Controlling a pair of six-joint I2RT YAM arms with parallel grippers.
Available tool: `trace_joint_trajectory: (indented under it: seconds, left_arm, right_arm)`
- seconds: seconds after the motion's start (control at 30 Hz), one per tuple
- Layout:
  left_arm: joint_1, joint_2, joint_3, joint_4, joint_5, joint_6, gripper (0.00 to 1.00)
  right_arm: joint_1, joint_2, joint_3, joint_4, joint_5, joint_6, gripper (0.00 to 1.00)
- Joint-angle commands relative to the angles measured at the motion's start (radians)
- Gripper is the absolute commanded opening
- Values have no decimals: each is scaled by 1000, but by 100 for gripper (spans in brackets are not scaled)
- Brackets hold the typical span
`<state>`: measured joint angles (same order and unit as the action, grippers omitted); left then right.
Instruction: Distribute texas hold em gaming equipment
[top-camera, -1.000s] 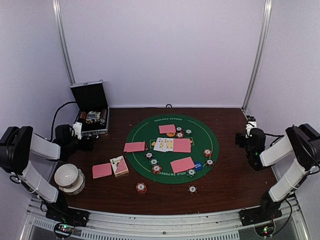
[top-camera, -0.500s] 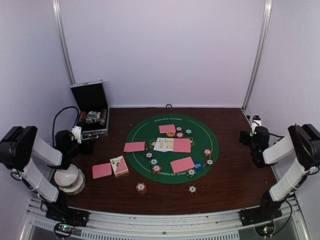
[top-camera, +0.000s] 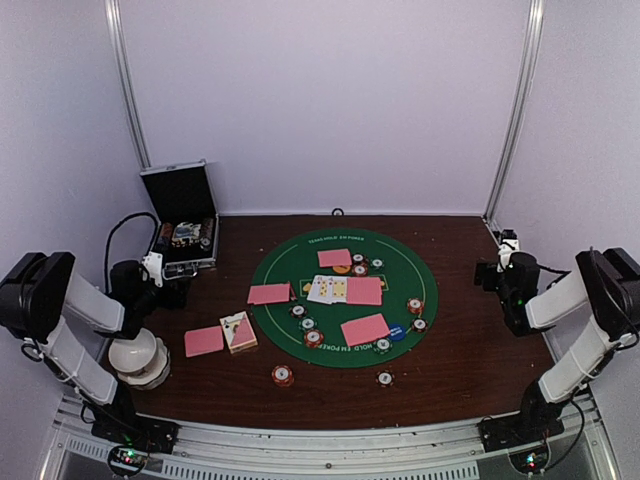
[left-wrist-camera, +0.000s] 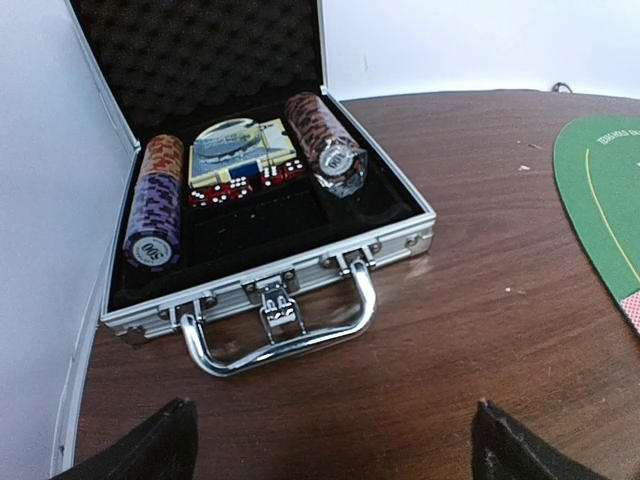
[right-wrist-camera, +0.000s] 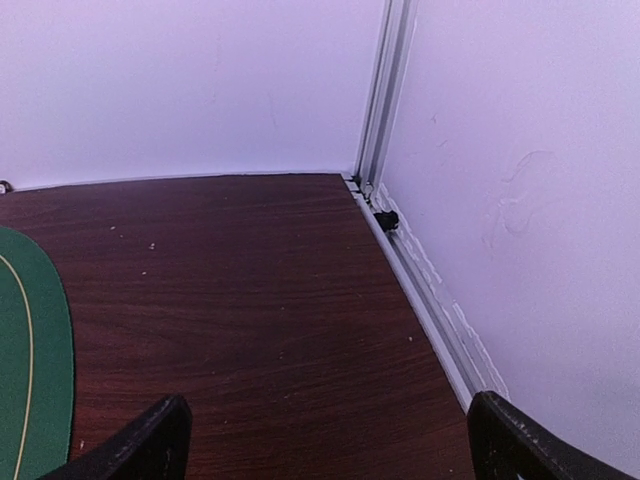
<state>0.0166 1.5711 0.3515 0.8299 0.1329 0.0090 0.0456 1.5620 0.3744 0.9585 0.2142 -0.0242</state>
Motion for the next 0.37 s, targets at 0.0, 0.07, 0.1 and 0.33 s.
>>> trace_joint_trajectory:
  seconds: [0.0,0.07,0.1,0.33]
  left_arm:
    - [-3,-2,4,51,-10,-6,97]
    - [-4,-3,5,51,-10,-6,98]
    - [-3,-2,4,51,-9,-6,98]
    - [-3,-2,4,51,-11,-6,98]
  right_arm:
    - [-1,-3,22,-23,-134,-45,99]
    - [-1,-2,25,-28,-146,-47,99]
    - [-1,-1,28,-34,-149,-43,99]
    - [-18,-5,24,-31,-179,-38,100]
